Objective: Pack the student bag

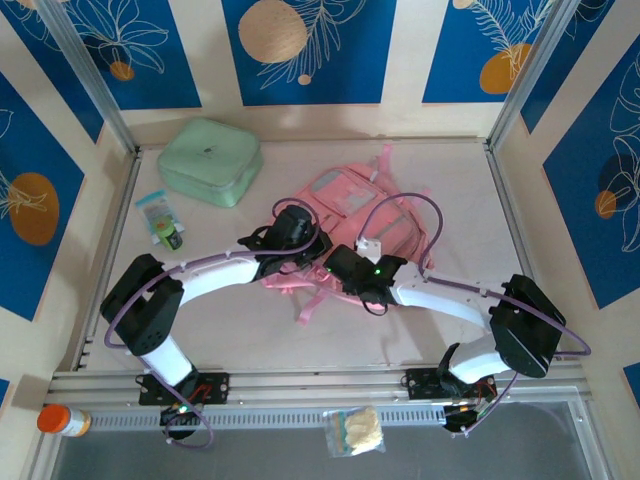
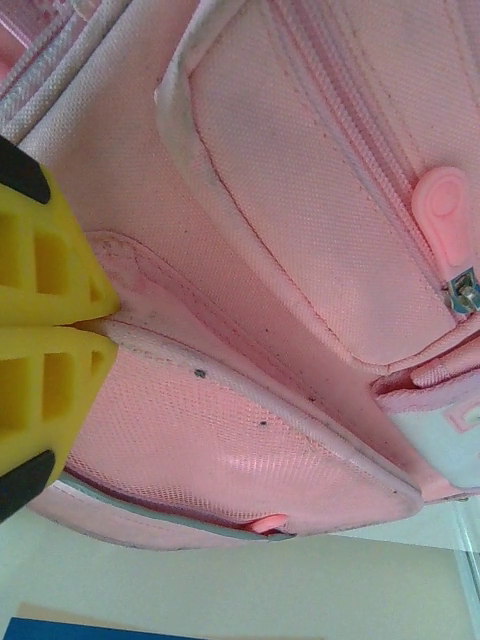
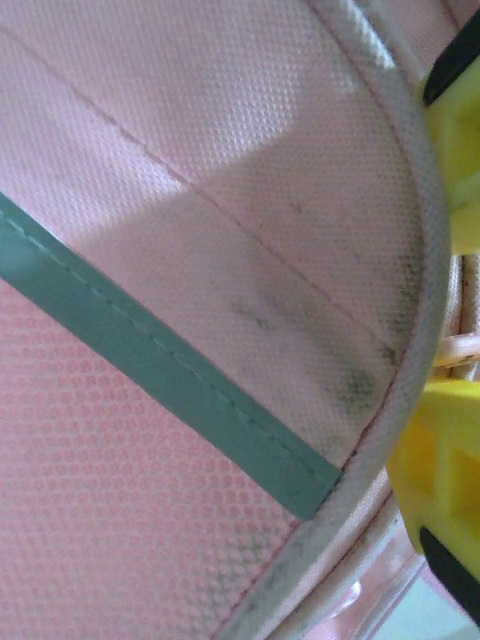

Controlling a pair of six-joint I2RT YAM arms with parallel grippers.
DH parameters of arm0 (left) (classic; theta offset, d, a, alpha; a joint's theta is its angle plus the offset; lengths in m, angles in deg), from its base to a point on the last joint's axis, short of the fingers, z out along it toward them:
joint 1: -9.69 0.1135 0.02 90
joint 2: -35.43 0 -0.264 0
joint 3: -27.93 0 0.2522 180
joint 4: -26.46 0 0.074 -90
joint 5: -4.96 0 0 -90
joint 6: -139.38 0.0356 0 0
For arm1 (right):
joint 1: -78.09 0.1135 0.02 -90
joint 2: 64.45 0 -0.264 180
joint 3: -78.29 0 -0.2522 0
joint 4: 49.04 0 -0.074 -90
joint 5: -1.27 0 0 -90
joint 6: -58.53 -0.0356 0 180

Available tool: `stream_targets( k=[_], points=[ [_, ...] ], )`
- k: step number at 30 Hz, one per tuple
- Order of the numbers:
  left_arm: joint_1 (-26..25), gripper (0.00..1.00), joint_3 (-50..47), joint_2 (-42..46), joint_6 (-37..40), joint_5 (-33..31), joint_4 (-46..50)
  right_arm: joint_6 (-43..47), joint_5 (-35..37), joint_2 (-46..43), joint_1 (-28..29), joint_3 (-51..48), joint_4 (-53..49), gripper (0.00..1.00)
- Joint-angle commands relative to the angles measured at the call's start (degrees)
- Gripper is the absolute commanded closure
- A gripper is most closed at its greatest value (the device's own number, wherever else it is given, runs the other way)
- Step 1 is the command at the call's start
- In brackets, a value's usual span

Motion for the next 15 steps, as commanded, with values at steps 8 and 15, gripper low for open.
stream_targets(
  k=[8, 15],
  points=[
    [1.9, 1.00, -0.4, 3.0, 3.3, -1.3, -0.6, 5.9, -0.8, -1.1, -0.8, -0.1, -2.7, 0.86],
    [7.0, 1.00, -5.9, 8.3, 12.2, -1.0, 5.1, 11.2, -4.2, -7.1, -5.0, -4.3, -8.2, 0.96]
  ],
)
